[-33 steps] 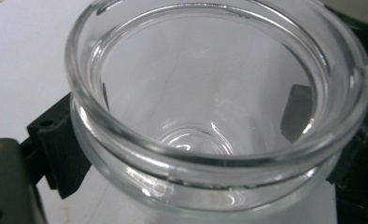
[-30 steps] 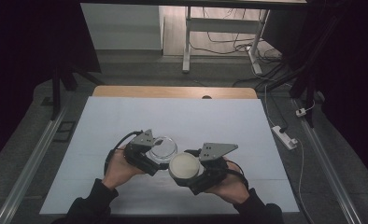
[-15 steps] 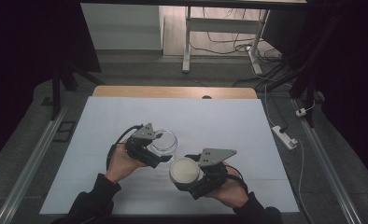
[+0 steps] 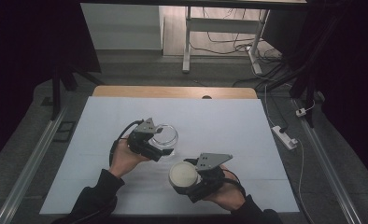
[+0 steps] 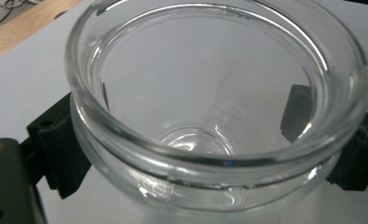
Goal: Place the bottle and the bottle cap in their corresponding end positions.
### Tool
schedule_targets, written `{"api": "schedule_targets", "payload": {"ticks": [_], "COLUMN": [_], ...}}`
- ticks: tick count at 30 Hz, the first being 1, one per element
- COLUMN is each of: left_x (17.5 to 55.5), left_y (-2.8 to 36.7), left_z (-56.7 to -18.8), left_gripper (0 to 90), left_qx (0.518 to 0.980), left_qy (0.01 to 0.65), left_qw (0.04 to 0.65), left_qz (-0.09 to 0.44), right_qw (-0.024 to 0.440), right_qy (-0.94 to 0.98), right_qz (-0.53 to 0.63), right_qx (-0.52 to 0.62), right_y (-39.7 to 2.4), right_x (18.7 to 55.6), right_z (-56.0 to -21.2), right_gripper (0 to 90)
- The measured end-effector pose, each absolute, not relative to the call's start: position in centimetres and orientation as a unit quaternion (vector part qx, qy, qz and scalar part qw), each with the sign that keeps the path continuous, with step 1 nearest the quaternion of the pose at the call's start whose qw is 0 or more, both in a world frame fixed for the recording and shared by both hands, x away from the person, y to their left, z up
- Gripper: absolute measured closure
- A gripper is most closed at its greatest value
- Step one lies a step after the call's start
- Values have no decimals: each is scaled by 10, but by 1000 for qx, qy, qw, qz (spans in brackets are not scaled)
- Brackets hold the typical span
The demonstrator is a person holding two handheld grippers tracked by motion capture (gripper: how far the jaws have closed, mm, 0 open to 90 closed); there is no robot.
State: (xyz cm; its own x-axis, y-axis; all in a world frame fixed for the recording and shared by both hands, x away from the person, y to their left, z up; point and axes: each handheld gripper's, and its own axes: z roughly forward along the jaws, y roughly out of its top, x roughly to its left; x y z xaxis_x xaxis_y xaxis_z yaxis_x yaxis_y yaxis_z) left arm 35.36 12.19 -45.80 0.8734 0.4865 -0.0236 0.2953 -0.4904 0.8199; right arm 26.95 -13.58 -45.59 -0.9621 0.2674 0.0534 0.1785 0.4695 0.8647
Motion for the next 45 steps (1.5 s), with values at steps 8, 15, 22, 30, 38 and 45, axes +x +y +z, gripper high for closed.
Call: {"api": "schedule_targets", "payload": {"ticks": [8, 15, 22, 30, 38, 45], "left_x": [364, 373, 382, 391, 399, 407], "left_y": [120, 115, 110, 107, 101, 97], "left_z": [-458, -459, -460, -462, -466, -473], "left_gripper": [73, 73, 73, 73, 73, 73], "left_qx": [854, 854, 854, 853, 852, 856], "left_qy": [233, 235, 237, 240, 241, 241], "left_qw": [451, 451, 448, 448, 447, 441], "left_qz": [110, 114, 117, 121, 123, 125], "right_qw": [46, 49, 52, 55, 59, 62], "right_qy": [859, 862, 865, 867, 871, 872], "right_qz": [493, 488, 483, 480, 473, 470], "right_qx": [130, 128, 127, 122, 123, 124], "right_y": [-132, -129, -126, -122, -119, -115], "right_x": [269, 270, 270, 270, 273, 275], "right_z": [-464, -471, -477, -483, -491, -497], "right_gripper": [76, 76, 76, 76, 76, 76]}}
